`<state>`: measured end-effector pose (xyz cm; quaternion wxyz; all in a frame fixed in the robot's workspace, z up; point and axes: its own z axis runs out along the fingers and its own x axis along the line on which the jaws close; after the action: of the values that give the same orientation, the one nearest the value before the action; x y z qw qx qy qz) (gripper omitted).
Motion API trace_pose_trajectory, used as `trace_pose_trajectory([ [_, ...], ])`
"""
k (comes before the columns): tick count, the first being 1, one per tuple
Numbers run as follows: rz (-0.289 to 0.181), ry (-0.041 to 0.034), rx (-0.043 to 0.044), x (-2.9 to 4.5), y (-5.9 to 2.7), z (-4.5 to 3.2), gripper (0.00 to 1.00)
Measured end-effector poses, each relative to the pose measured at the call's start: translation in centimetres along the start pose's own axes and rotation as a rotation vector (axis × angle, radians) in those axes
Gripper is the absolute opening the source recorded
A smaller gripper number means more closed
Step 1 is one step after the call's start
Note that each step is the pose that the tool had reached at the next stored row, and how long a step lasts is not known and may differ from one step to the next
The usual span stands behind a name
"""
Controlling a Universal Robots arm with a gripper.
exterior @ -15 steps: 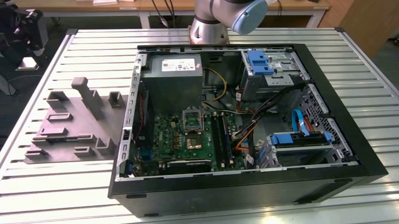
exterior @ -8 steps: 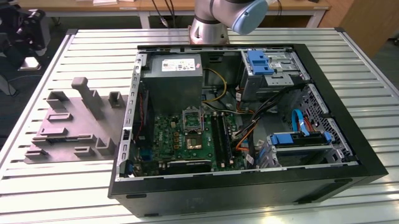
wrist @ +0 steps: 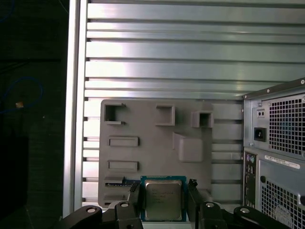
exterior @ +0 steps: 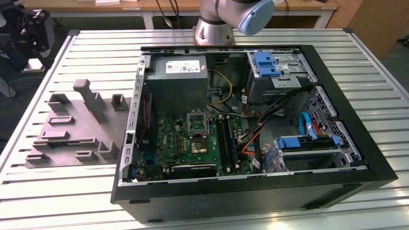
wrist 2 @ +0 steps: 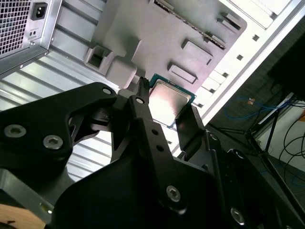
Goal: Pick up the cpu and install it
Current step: 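Pick up the cpu and move it towards the insertion slot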
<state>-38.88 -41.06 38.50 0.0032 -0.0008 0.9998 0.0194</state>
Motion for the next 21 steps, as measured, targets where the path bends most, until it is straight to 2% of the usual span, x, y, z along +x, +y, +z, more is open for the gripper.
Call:
trace_pose_trajectory([
  [21, 0.0, -0.0001, 0.0, -1.01, 0.0, 0.01, 0.47],
])
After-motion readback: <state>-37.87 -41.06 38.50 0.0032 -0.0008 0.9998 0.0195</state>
